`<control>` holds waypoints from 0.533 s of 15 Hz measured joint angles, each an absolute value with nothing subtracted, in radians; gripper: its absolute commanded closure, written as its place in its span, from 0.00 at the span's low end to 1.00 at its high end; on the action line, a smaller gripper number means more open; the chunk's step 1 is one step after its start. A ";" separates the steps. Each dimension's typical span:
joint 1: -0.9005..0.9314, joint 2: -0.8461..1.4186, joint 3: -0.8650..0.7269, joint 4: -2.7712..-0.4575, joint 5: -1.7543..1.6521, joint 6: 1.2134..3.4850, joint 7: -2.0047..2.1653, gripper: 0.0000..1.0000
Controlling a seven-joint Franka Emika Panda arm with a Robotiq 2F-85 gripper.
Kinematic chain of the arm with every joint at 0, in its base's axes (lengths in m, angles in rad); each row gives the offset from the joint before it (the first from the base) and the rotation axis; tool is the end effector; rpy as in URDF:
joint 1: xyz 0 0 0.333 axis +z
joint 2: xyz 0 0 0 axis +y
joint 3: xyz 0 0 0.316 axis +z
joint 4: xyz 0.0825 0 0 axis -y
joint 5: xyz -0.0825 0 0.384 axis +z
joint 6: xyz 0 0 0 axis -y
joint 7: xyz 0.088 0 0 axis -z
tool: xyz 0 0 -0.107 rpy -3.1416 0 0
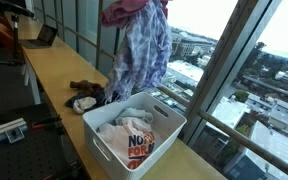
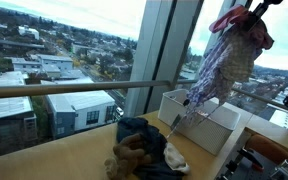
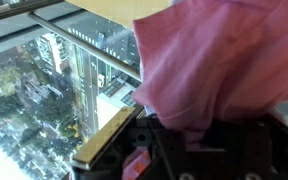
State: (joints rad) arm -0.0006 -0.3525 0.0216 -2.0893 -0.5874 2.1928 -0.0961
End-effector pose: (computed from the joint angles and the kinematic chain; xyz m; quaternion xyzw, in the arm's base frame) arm 0.4881 -0.0080 0.6247 0.9234 0.1656 0.2054 0.2788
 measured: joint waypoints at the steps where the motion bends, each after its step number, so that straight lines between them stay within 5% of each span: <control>1: -0.002 -0.366 0.016 -2.084 -0.583 2.187 -0.103 1.00; 8: -0.009 -0.440 -0.003 -2.032 -0.565 2.149 -0.137 1.00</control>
State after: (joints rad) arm -0.0095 -0.4397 -0.0030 -2.0322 -0.5651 2.1489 -0.1370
